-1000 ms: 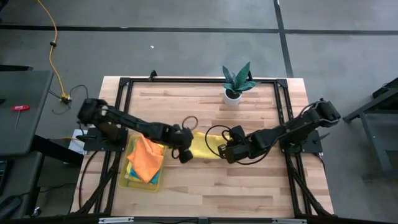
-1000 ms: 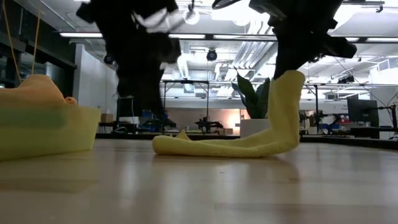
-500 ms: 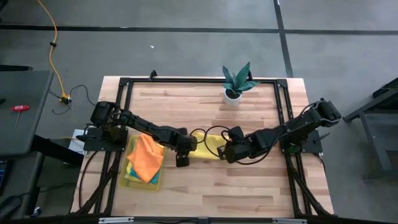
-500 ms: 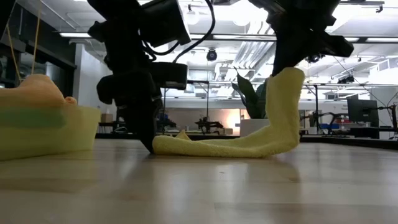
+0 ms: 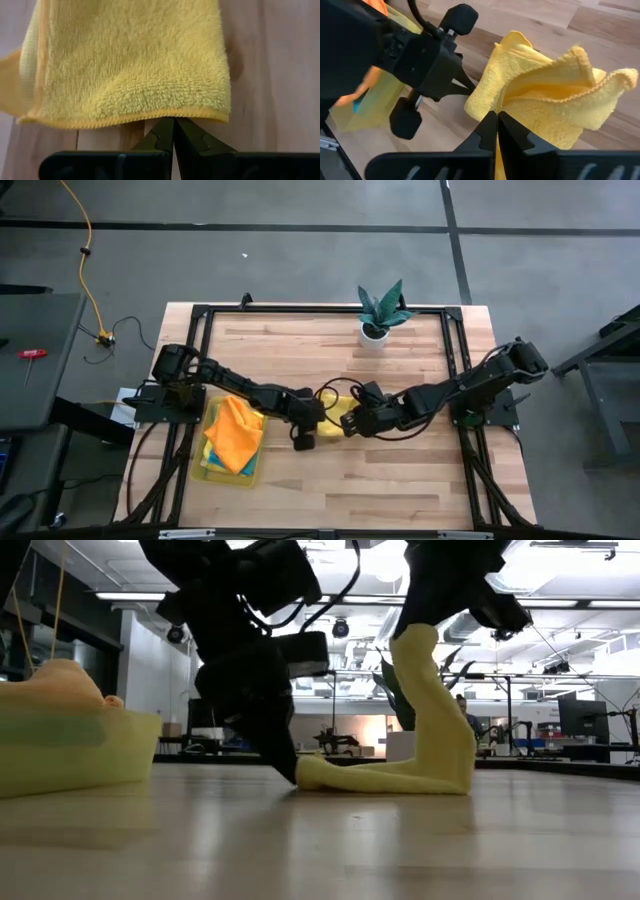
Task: Fold microfiber towels
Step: Fold the yellow microfiber cloth
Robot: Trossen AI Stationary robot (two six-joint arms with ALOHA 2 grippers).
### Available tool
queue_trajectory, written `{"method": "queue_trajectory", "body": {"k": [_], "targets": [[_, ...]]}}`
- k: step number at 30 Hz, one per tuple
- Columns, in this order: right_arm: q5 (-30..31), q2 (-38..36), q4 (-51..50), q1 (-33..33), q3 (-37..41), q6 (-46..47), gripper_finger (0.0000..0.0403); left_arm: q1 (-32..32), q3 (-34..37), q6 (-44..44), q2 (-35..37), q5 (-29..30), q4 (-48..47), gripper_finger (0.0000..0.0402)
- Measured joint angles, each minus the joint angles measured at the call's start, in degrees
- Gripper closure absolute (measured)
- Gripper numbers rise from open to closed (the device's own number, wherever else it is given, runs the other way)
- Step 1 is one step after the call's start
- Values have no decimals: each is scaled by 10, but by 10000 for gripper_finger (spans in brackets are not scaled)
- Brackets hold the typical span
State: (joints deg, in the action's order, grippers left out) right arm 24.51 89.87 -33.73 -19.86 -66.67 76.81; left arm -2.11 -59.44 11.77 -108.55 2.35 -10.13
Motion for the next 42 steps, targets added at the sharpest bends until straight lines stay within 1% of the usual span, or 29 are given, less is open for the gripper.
{"method": "queue_trajectory", "body": {"k": [7,15,18,27,30,35,37,39,42], "targets": [[-9,38,19,4,0,-8,403,0,0,0,0,0,2,401],[-8,94,107,33,0,-14,403,-1,-1,0,6,1,-17,401],[-26,107,122,46,0,-26,403,-2,-1,0,6,1,-23,401],[-48,109,138,54,1,-34,399,-2,-1,0,6,2,-24,401],[-74,109,157,60,1,-38,373,-2,-1,0,6,2,-25,401],[-62,107,153,67,1,-69,291,-2,-1,0,6,2,-25,401],[-60,97,148,72,1,-100,261,-2,-1,0,6,2,-34,401],[-60,76,126,76,1,-136,240,-2,-1,0,7,3,-49,401],[-47,34,64,79,0,-180,226,1,0,-11,26,21,-101,401]]}}
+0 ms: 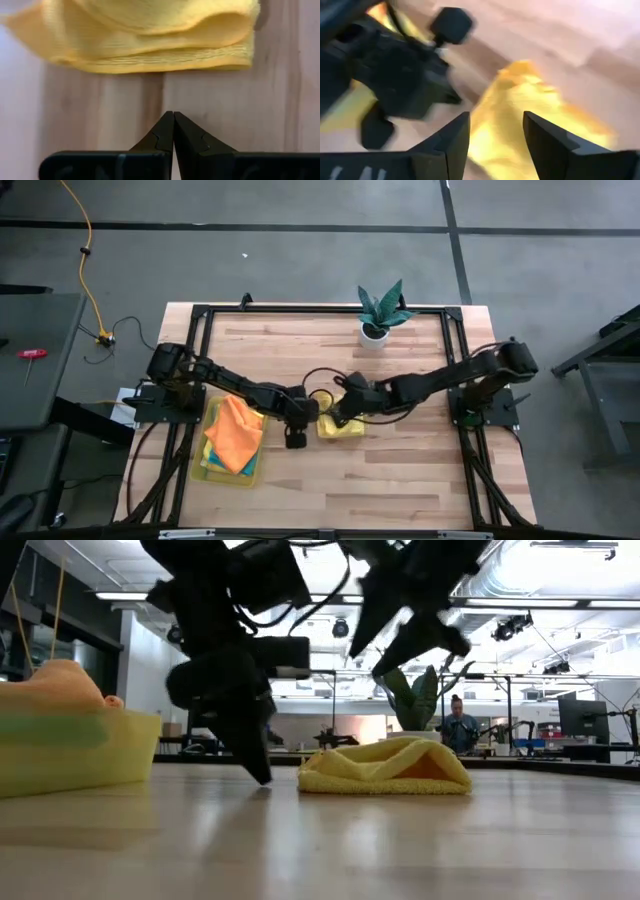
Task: Fold microfiber towels
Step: Fold the yellow microfiber cloth
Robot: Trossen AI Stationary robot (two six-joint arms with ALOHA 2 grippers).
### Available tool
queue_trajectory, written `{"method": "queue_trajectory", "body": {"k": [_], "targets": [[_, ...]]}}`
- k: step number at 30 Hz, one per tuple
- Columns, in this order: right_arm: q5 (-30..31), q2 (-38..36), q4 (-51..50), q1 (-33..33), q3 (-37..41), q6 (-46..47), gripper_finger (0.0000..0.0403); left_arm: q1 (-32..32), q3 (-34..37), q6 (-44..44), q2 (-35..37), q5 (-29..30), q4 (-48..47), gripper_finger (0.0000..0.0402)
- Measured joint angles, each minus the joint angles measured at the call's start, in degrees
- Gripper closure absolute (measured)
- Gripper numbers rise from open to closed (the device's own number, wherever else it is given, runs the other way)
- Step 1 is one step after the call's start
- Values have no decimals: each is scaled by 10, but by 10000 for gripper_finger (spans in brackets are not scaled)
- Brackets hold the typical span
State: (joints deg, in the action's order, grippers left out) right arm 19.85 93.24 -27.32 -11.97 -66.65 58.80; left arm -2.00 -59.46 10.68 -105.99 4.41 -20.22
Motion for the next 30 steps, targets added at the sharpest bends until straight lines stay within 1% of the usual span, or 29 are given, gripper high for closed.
{"method": "queue_trajectory", "body": {"k": [2,4,7,9,10,12,14,15,18,20,22,24,25,27,29,30], "targets": [[16,-28,-63,0,0,-18,225,3,0,-4,15,18,-19,401],[18,-52,-125,-7,0,-30,226,7,1,-6,41,31,-34,401],[16,-71,-219,-26,0,-37,231,10,3,-8,87,36,-12,401],[13,-87,-233,-41,23,-30,237,9,10,-4,117,36,29,401],[11,-96,-223,-48,42,-17,240,7,15,2,129,35,62,401],[4,-117,-166,-63,92,14,247,1,28,20,152,33,118,401],[1,-138,-104,-75,144,44,253,-6,32,36,154,35,183,401],[1,-147,-64,-81,169,56,256,-9,35,44,153,36,188,401],[-2,-169,26,-86,225,84,273,-20,34,72,120,37,260,401],[-2,-171,84,-80,249,87,296,-28,35,93,89,36,297,401],[-5,-172,117,-70,267,87,332,-37,34,120,52,36,329,401],[-20,-165,158,-58,282,93,378,-45,33,149,19,36,353,401],[-24,-163,165,-52,289,96,390,-48,28,161,2,37,364,401],[-40,-146,194,-39,293,101,391,-52,24,176,-21,37,368,401],[-54,-134,195,-29,294,102,392,-53,6,183,-50,39,378,401],[-63,-122,205,-24,292,98,397,-53,7,189,-53,43,373,401]]}}
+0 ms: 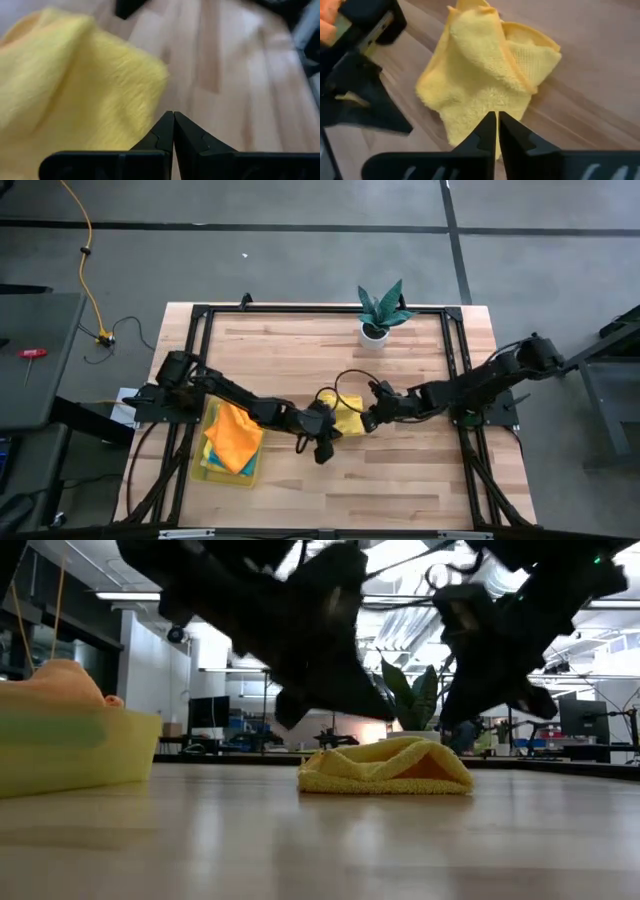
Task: Fold microfiber towels
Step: Fold the yellow microfiber cloth
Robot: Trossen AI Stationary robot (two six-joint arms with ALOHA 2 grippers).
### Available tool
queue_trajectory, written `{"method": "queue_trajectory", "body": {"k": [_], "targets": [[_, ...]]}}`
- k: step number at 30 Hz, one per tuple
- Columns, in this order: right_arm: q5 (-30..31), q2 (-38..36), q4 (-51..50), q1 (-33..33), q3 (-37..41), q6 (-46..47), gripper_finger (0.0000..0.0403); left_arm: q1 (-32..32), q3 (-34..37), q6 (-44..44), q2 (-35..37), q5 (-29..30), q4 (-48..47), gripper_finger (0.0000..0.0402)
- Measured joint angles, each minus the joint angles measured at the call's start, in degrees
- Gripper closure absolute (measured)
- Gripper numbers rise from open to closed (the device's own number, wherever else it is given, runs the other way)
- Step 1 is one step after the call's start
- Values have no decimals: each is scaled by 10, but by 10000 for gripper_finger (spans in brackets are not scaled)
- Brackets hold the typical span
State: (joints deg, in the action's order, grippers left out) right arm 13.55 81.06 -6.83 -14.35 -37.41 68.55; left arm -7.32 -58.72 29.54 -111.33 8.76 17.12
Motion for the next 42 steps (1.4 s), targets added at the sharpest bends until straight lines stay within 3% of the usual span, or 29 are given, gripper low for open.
{"method": "queue_trajectory", "body": {"k": [5,26,32,42], "targets": [[-35,45,79,17,-5,-15,400,6,-3,28,-14,40,-8,401],[-51,87,88,55,-8,-15,403,0,-2,64,-59,35,-30,401],[-7,84,101,100,-9,-15,403,-10,-2,63,-60,42,-34,401],[-7,79,116,171,-9,-35,403,-26,-2,63,-61,57,-38,401]]}}
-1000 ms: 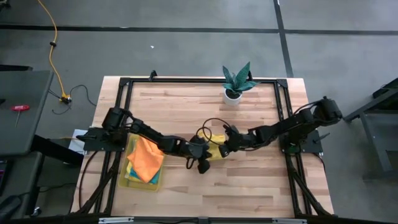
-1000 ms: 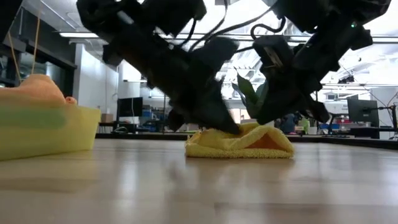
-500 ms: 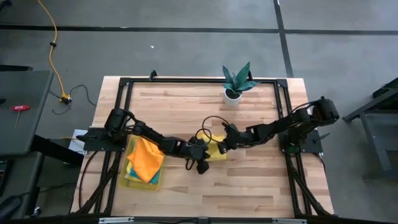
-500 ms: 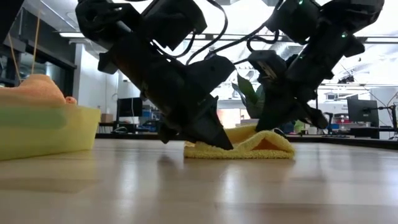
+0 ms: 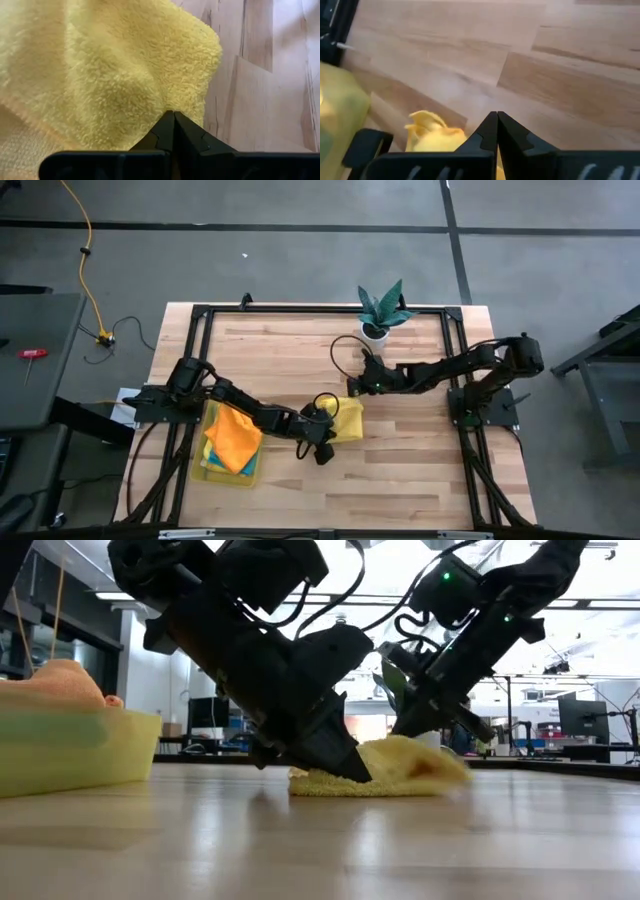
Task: Fold microfiber towels
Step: Fold the yellow microfiber cloth
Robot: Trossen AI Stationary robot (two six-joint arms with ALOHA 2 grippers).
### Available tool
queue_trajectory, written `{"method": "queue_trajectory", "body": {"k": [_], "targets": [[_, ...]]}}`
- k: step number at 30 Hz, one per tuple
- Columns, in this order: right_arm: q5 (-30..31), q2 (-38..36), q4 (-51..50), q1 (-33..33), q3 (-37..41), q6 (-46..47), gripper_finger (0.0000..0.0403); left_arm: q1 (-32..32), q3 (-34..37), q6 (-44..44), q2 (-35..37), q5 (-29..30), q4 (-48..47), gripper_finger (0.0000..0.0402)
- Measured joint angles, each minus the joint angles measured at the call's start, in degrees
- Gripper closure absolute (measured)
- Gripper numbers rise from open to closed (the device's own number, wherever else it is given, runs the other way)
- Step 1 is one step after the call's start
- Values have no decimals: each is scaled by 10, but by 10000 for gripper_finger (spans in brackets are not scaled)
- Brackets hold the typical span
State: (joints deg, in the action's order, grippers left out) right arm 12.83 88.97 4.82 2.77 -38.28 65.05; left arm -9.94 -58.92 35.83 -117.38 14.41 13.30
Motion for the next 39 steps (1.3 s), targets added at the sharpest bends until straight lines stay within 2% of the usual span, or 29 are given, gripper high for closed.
{"method": "queue_trajectory", "body": {"k": [6,10,13,18,22,31,39], "targets": [[-56,-53,-29,-16,0,-85,403,2,1,0,2,-2,0,402],[-104,-81,-83,-51,0,-123,403,5,3,-6,12,-13,4,402],[-115,-82,-113,-85,1,-130,403,8,3,-18,23,-30,24,402],[-99,-80,-90,-127,32,-107,403,5,2,-36,39,-58,68,402],[-103,-80,-59,-141,58,-66,403,-1,-16,-57,37,-50,89,402],[-92,-78,29,-136,121,28,403,39,-90,-52,-41,-50,81,402],[-68,-78,51,-135,125,50,403,46,-111,-46,-65,-52,50,402]]}}
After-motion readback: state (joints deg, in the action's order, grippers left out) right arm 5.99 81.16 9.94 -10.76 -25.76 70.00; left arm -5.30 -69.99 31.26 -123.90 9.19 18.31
